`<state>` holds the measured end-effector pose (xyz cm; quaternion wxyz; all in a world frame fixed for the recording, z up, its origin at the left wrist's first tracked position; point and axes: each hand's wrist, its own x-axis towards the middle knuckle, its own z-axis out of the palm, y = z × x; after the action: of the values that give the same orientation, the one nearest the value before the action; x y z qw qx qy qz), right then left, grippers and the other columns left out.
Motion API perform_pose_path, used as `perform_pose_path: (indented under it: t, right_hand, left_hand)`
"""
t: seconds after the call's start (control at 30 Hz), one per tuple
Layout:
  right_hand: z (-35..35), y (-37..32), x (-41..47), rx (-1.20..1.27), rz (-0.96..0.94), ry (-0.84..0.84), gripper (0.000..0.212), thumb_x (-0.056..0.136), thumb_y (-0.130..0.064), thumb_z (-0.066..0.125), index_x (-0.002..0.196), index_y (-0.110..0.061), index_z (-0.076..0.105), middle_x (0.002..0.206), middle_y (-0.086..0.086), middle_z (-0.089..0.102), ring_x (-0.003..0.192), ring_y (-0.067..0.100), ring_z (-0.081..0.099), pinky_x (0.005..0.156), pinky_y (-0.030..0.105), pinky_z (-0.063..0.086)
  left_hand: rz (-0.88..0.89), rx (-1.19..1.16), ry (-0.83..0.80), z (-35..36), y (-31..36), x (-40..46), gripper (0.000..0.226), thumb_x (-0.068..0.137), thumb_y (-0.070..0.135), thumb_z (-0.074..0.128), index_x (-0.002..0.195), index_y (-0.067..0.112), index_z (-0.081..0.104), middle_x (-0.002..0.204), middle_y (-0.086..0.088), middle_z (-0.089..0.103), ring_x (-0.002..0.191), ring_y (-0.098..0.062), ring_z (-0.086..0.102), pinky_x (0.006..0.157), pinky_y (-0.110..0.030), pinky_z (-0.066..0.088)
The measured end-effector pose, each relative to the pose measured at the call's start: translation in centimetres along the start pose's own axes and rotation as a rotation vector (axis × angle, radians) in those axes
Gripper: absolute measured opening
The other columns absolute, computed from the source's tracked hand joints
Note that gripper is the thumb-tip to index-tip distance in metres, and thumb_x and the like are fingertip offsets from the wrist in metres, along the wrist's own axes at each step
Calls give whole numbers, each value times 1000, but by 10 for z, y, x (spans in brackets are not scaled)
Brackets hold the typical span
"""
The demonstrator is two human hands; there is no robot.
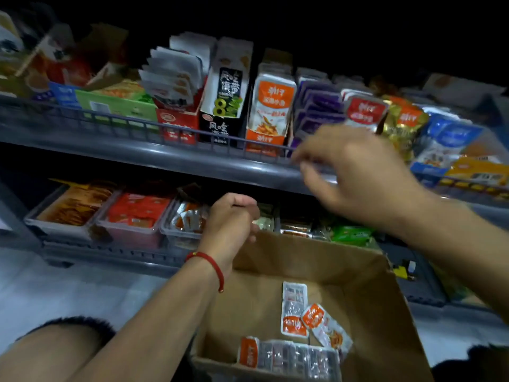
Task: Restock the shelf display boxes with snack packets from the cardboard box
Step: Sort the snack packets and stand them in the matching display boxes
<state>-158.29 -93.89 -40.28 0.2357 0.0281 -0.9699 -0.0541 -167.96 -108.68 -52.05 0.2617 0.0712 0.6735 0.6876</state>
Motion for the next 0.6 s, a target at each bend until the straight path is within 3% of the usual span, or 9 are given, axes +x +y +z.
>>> perform_pose_path:
  t: [0.2,0.3,0.37,0.5,0.6]
  right_hand:
    - [61,16,-103,-65,174,-719,36,101,-45,37,120,-28,61,116,-2,64,104,23,64,84,38,54]
    - [78,42,-145,-56,307,-921,36,101,-48,39,118,-27,63,114,5,69,104,28,67,84,40,55]
    - [82,58,-162,29,343,-1050,32,100,-44,47,123,-29,63,116,5,69,107,28,66,86,39,53]
    - [83,80,-172,269,360,-1134,32,99,-43,54,127,-31,62,109,-1,67,107,24,63,93,41,54]
    - [81,91,-170,344,363,-1066,40,100,-46,56,136,-28,56,91,-7,54,100,19,58,92,33,51]
  left_hand:
    - [-55,398,-177,38,-66,3,16,91,4,64,87,20,60,81,-2,63,71,-16,58,58,-26,45]
    - [-61,714,-367,54,-108,4,23,87,3,65,83,24,60,79,4,62,78,-16,61,74,-35,56]
    - [-73,940,-516,64,-133,4,19,85,6,66,89,25,64,86,4,66,89,-17,64,85,-31,55]
    - [-45,1289,-779,92,-169,4,29,90,28,70,117,27,62,121,-2,65,109,-20,62,88,-23,48]
    - [3,1409,-791,124,-192,13,35,93,35,64,123,17,61,126,-10,65,114,-28,61,90,-30,48]
